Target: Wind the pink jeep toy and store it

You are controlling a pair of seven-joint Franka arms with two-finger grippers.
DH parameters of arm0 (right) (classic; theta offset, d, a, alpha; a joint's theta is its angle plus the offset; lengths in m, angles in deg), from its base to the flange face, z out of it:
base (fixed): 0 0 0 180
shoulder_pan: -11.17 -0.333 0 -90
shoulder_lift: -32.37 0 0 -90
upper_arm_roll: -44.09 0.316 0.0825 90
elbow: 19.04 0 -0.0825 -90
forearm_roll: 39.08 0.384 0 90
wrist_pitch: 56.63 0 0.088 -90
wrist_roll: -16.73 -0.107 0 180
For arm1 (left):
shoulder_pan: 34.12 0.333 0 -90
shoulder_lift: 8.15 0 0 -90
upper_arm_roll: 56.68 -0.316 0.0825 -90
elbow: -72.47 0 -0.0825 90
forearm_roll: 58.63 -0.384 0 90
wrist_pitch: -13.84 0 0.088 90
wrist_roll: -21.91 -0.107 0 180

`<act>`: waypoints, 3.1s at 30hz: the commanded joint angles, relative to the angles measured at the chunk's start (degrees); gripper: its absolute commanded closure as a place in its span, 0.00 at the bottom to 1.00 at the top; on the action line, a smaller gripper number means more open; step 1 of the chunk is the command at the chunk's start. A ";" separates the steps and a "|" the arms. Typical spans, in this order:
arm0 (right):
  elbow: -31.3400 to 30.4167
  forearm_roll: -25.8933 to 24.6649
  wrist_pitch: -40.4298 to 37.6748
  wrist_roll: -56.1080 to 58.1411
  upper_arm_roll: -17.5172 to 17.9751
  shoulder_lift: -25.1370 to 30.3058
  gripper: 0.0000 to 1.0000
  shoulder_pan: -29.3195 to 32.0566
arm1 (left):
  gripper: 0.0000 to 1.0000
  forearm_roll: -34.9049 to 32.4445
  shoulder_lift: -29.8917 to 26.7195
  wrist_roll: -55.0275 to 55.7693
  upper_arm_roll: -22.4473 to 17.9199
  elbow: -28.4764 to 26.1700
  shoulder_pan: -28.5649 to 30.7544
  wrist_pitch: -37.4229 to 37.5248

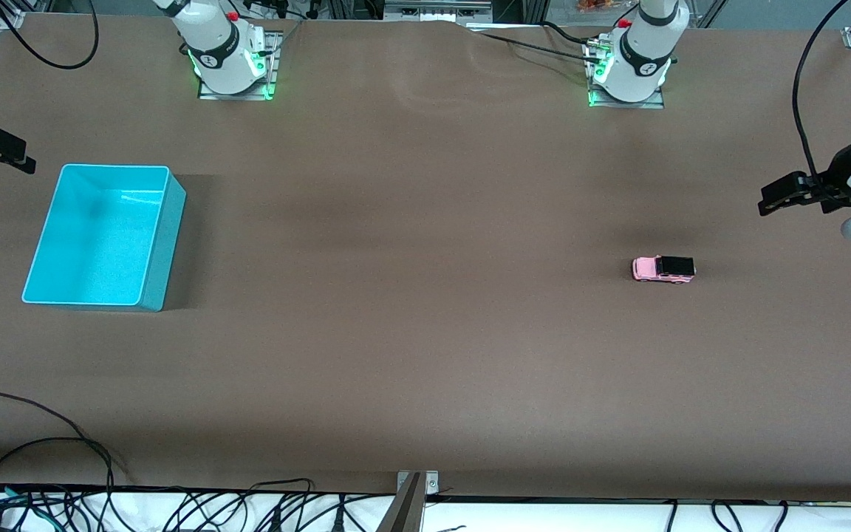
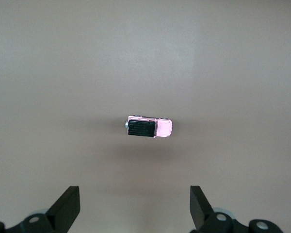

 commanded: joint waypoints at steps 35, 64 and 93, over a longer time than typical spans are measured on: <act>0.61 -0.66 -0.83 0.04 0.12 -0.02 0.00 -0.16 | 0.00 1.12 -0.44 -0.95 -0.09 -0.47 0.25 0.17; 0.70 -0.66 -0.83 0.04 0.12 -0.02 0.00 -0.07 | 0.00 1.12 -0.44 -0.95 0.00 -0.47 0.25 0.17; 0.70 -0.74 -0.83 0.04 0.12 -0.02 0.00 -0.07 | 0.00 1.12 0.96 2.11 -0.09 -0.21 0.08 0.26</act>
